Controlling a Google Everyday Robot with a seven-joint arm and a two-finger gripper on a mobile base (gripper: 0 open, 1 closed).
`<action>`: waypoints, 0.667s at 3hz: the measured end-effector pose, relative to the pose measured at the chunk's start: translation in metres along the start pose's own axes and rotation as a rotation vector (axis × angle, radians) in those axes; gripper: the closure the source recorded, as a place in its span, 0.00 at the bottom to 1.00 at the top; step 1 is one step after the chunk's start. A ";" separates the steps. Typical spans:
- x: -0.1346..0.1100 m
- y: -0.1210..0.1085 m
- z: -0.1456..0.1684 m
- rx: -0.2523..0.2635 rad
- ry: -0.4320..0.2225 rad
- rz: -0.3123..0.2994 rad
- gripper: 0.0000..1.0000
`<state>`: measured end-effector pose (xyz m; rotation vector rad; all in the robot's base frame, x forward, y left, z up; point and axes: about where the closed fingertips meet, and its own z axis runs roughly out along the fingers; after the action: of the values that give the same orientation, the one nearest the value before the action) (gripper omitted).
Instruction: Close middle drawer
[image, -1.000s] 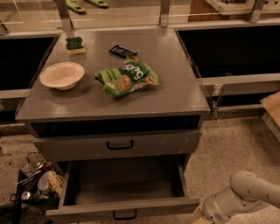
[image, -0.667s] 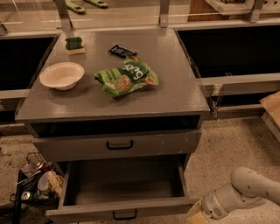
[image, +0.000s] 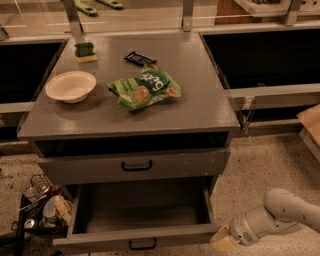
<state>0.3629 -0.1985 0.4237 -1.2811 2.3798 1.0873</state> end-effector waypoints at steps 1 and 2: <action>-0.003 -0.002 0.000 0.002 -0.002 -0.002 1.00; -0.009 -0.005 0.002 -0.016 -0.018 -0.007 1.00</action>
Offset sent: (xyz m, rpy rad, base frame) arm 0.0174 0.0072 0.0023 0.0517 -0.0036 0.0029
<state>0.3713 -0.1931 0.4241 -1.2781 2.3567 1.1134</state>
